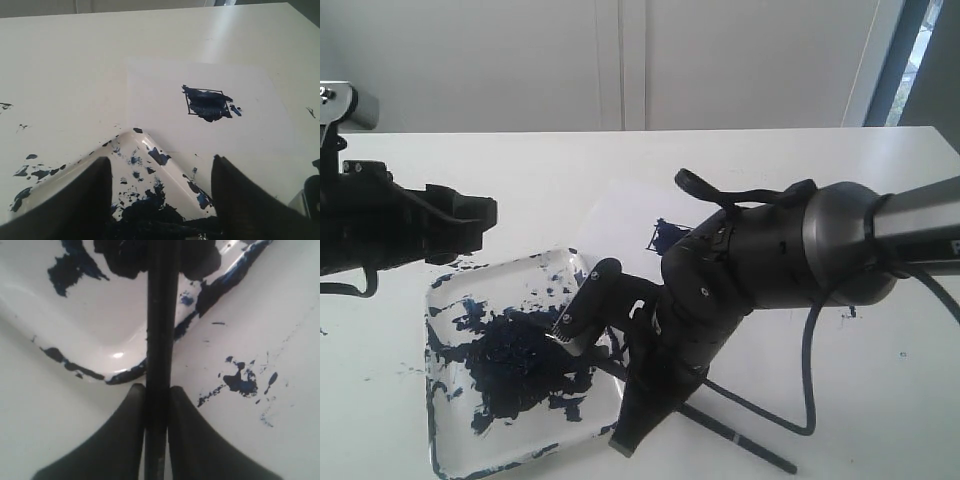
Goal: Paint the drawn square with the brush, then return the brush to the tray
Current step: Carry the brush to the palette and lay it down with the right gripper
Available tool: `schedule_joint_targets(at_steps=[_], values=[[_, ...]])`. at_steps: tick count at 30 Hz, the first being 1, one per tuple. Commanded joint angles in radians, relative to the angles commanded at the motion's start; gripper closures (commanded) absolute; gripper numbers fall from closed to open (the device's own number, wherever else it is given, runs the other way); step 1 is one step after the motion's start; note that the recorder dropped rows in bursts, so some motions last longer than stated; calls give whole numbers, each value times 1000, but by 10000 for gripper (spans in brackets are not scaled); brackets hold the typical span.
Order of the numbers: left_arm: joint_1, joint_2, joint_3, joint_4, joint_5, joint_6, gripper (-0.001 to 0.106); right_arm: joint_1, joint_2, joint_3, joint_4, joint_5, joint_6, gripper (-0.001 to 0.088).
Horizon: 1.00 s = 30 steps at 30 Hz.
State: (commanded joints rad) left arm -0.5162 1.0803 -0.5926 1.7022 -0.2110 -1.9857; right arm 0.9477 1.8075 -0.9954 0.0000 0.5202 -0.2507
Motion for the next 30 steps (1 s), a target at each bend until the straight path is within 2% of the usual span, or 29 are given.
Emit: schedule_joint_targets(at_steps=[5, 9, 12, 16, 24, 26, 30], values=[[0, -40, 35, 0, 4, 0, 435, 0, 0, 0, 0, 0, 50, 484], [0, -57, 56, 2, 6, 0, 435, 0, 0, 0, 0, 0, 55, 329], [0, -84, 72, 2, 46, -6, 435, 0, -6, -3, 0, -5, 55, 266], [0, -141, 108, 2, 128, -15, 435, 0, -36, -3, 0, -24, 55, 262], [0, -250, 185, 2, 184, -17, 435, 0, -198, -3, 18, -87, 55, 267], [0, -272, 201, 2, 194, -18, 435, 0, -255, -3, 42, -95, 55, 301], [0, -304, 231, 2, 194, -41, 435, 0, -362, -3, 71, -102, 55, 441]])
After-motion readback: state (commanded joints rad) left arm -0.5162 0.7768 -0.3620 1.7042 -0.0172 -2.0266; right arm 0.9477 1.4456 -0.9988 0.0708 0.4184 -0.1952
